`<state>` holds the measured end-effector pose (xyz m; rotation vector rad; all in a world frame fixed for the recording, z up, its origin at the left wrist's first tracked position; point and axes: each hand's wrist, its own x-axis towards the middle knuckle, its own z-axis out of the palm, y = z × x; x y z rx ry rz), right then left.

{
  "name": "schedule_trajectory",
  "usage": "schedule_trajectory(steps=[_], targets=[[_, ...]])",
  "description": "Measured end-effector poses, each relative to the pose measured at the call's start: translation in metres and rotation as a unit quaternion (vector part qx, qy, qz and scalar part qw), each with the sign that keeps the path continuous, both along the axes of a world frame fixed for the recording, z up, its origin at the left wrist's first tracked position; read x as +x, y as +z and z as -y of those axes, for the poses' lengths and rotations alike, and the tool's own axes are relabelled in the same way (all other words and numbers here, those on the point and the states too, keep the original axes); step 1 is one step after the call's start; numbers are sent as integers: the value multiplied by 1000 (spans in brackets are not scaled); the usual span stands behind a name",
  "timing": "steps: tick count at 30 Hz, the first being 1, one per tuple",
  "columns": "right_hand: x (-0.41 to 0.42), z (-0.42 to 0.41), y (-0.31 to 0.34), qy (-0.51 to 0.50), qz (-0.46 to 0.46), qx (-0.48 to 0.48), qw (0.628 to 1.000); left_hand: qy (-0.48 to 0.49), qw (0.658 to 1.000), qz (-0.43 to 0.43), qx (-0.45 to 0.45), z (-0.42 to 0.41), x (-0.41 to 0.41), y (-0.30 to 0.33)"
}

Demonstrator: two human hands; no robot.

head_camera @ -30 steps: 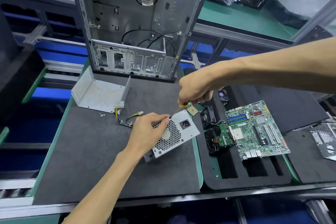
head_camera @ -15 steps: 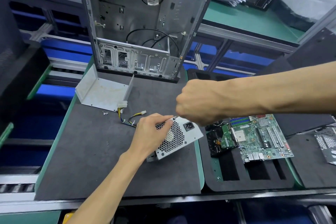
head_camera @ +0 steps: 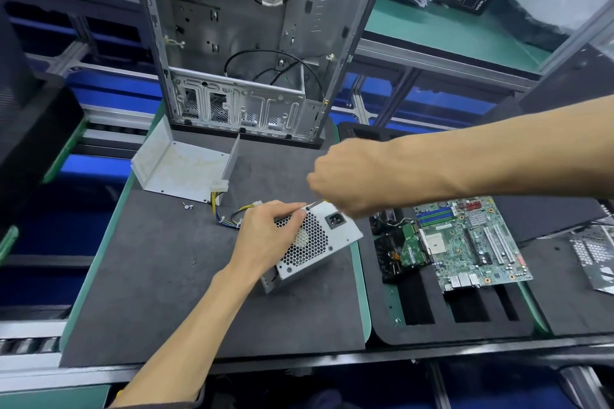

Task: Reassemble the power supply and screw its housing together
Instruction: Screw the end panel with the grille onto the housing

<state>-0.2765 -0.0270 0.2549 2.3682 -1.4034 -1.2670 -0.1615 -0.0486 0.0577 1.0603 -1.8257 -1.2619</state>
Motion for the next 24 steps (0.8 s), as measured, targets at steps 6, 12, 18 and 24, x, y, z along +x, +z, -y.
schedule_trajectory(steps=[6,12,18,24], targets=[[1,8,1,158,-38,-12,987,-1,1000,9,-1,0,0,-1],[-13,23,-9,-427,199,53,880,2,1000,15,1,4,1,0],[-25,34,-8,-520,222,117,816,-1,1000,14,-4,5,2,3],[-30,32,0,-338,165,75,923,2,1000,11,-4,5,2,3]])
